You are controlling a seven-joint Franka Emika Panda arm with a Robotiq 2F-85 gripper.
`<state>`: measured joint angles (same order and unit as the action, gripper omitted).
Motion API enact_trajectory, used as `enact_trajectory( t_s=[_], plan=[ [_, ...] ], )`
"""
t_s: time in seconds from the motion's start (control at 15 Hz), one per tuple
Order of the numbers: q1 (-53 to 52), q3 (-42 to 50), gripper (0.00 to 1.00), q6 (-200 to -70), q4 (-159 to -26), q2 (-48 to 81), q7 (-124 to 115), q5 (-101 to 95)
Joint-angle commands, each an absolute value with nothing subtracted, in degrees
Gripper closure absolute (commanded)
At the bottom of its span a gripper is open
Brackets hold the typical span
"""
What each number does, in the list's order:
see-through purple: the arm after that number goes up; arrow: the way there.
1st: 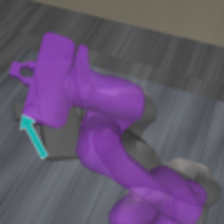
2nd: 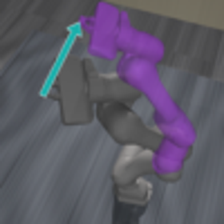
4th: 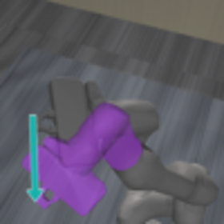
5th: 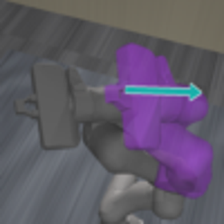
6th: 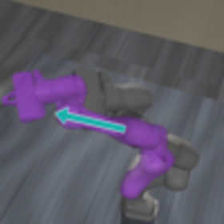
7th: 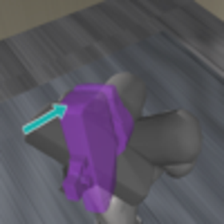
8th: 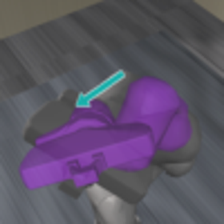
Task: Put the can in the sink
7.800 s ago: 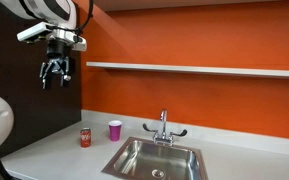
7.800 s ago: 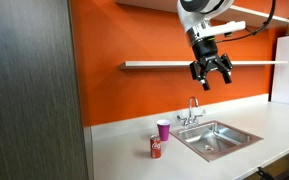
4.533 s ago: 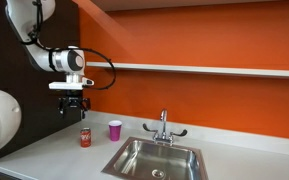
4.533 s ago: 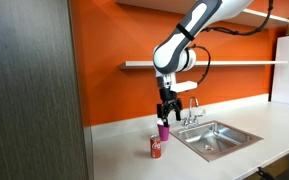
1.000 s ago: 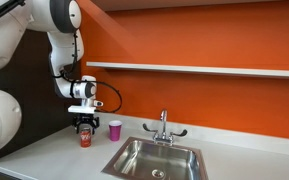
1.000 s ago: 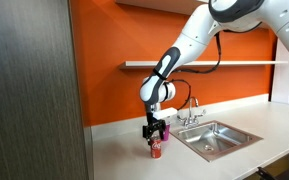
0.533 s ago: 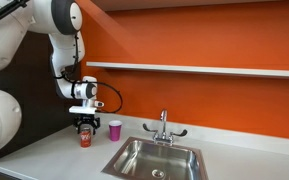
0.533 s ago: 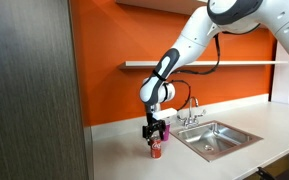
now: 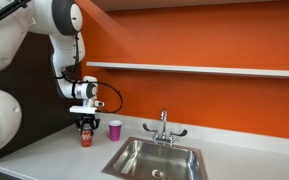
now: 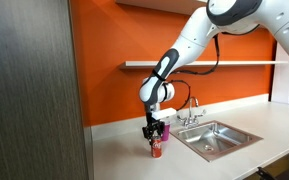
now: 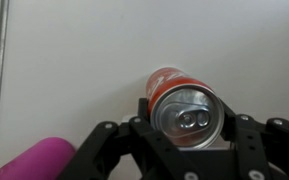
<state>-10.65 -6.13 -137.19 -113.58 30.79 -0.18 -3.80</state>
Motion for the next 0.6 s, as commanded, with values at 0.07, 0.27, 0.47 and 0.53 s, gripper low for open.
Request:
enact_trajectory(
  t_s=[0.07, 0.27, 0.47, 0.53],
  plan=[
    [-11.5, -5.1, 0.62, -136.0, -112.4, 30.9, -4.2, -4.1],
    [-11.6, -4.8, 0.62, -135.1, -114.1, 28.1, -6.7, -4.0],
    [-11.9, -4.1, 0.62, -134.3, -115.9, 25.3, -9.1, -4.5],
    [-12.0, -3.9, 0.62, -133.9, -116.3, 24.4, -9.9, -4.6]
  ],
)
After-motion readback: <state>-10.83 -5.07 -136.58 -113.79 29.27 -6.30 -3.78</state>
